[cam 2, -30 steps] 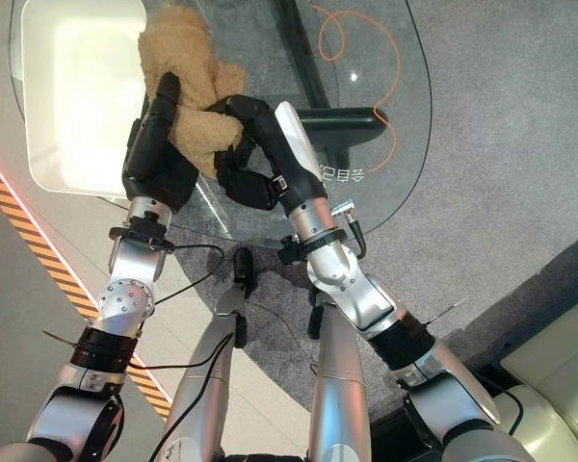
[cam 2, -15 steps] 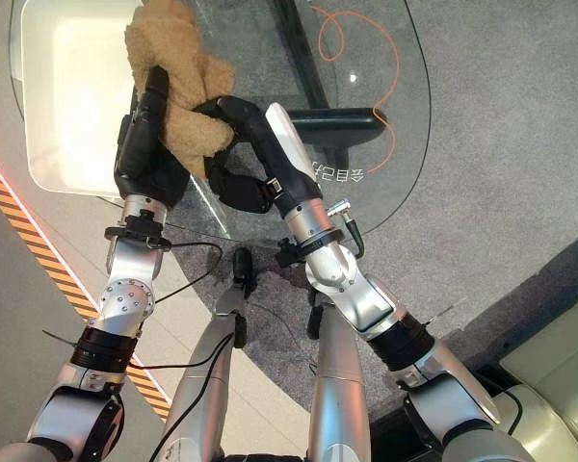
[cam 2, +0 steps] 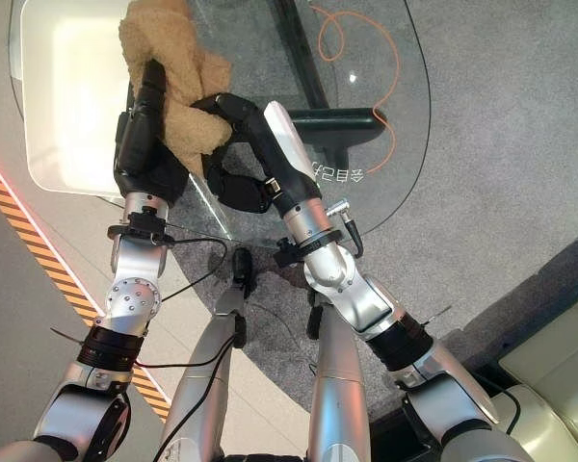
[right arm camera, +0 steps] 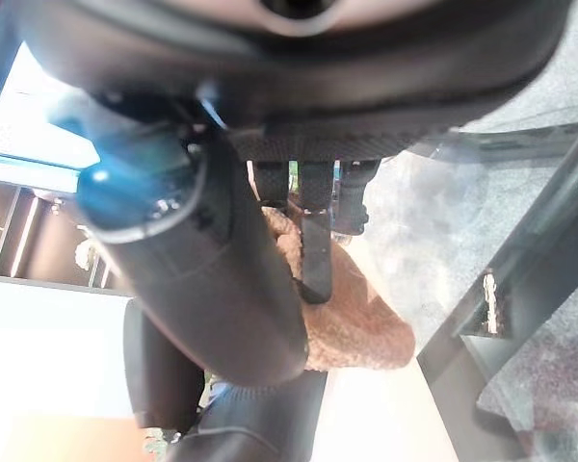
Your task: Wipe the table with a cloth and put it in the basket.
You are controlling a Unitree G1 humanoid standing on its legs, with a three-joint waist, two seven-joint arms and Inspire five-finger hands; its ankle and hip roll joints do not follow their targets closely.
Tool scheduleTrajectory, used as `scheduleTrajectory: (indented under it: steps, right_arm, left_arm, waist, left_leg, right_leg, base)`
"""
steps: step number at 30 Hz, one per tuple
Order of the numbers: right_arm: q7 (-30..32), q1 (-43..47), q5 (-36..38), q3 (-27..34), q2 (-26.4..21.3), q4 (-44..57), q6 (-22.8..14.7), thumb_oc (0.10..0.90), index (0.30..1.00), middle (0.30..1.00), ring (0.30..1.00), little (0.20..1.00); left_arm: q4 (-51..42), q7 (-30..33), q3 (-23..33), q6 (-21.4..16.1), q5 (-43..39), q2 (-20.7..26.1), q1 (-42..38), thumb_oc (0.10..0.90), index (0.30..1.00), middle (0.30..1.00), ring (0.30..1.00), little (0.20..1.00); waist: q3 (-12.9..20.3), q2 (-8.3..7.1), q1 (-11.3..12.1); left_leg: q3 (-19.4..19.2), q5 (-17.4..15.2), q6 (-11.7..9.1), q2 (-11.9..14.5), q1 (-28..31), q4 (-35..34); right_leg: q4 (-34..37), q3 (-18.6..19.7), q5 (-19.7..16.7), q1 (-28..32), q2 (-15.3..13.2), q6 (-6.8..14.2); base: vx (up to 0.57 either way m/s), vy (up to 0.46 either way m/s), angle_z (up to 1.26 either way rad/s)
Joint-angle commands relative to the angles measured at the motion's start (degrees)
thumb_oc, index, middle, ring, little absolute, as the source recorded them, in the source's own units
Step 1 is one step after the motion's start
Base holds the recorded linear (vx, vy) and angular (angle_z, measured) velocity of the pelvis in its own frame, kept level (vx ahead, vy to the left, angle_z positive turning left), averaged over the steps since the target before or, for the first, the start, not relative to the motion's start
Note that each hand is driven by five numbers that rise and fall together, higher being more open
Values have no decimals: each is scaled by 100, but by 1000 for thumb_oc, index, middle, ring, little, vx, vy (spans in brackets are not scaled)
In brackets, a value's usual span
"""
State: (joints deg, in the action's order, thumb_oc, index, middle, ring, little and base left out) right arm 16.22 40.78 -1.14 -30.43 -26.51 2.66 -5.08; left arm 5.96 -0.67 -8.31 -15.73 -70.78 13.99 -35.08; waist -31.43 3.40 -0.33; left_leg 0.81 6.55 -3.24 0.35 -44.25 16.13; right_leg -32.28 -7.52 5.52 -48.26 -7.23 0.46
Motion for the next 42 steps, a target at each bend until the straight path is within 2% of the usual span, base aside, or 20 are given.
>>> scheduleTrajectory:
  steps: [1,17,27,36,42]
  right_arm:
    - [388,780,-266,533,450,1113,-809,800,900,900,900,900]
    - [588,748,-349,635,520,1077,-878,800,900,900,900,900]
    - [738,723,-448,715,567,1095,-894,800,900,900,900,900]
    - [1081,679,-590,852,556,1065,-943,800,900,900,900,900]
    - [1719,559,-726,1060,438,784,-838,800,900,900,900,900]
  left_arm:
    - [-920,-215,118,-754,446,21,-554,100,300,300,300,200]
    - [-936,219,277,-1261,706,-68,-564,100,300,300,300,200]
    - [-951,403,336,-1397,795,-104,-571,100,300,300,300,200]
    - [-961,508,355,-1451,902,-84,-576,100,300,300,300,200]
    - [-908,481,455,-1482,948,-2,-528,100,300,300,300,200]
  waist:
    - [164,-55,72]
    - [164,-67,77]
    - [164,-76,73]
    - [164,-74,56]
    - [164,-77,30]
  left_leg:
    - [-411,-709,249,-428,170,383]
    - [-399,-713,232,-428,170,387]
    - [-395,-711,227,-429,186,361]
    - [-394,-715,222,-421,178,362]
    - [-416,-728,219,-403,199,356]
  right_leg:
    - [612,-150,-98,261,400,142]
    - [602,-144,-75,265,405,133]
    - [611,-143,-69,276,420,135]
    - [600,-133,-58,269,426,137]
    - [609,-115,-55,288,433,138]
  base:
    - [0,0,0]
    - [0,0,0]
    - [0,0,0]
    - [0,0,0]
    - [0,0,0]
